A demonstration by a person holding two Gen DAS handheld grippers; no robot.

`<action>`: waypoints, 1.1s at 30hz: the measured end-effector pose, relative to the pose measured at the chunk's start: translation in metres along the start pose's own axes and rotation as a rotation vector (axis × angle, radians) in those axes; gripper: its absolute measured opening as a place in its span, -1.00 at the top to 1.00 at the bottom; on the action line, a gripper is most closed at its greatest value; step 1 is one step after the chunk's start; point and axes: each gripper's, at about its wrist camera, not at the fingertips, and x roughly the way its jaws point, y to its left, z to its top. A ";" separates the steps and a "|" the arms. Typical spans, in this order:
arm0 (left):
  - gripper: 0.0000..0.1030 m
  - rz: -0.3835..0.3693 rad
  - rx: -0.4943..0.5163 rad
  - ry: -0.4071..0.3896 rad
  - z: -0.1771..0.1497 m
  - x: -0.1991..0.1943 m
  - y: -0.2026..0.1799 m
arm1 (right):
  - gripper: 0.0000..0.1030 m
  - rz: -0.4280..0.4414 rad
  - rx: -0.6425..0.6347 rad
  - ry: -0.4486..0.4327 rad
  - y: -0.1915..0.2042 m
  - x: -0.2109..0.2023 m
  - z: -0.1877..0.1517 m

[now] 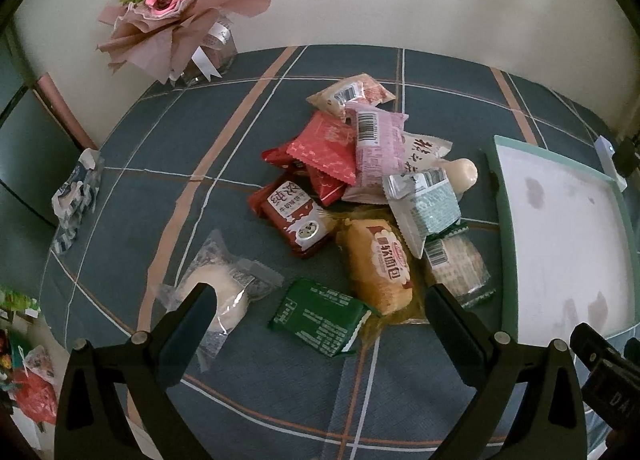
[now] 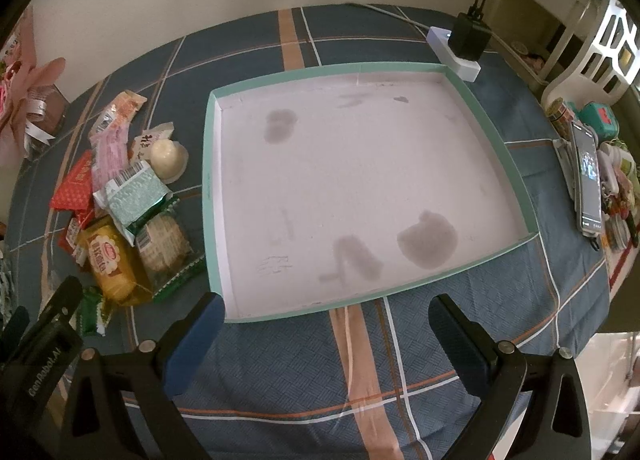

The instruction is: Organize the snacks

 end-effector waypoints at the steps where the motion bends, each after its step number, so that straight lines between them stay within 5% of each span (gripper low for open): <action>1: -1.00 -0.001 -0.001 0.000 0.000 0.000 0.000 | -1.00 0.002 -0.002 0.001 0.001 0.000 0.000; 26: -1.00 -0.003 -0.016 0.011 0.000 0.003 0.006 | -1.00 0.013 -0.013 0.003 0.007 0.002 -0.001; 33: -1.00 0.053 -0.193 -0.013 0.005 0.002 0.055 | -1.00 0.117 -0.041 -0.049 0.032 -0.007 0.000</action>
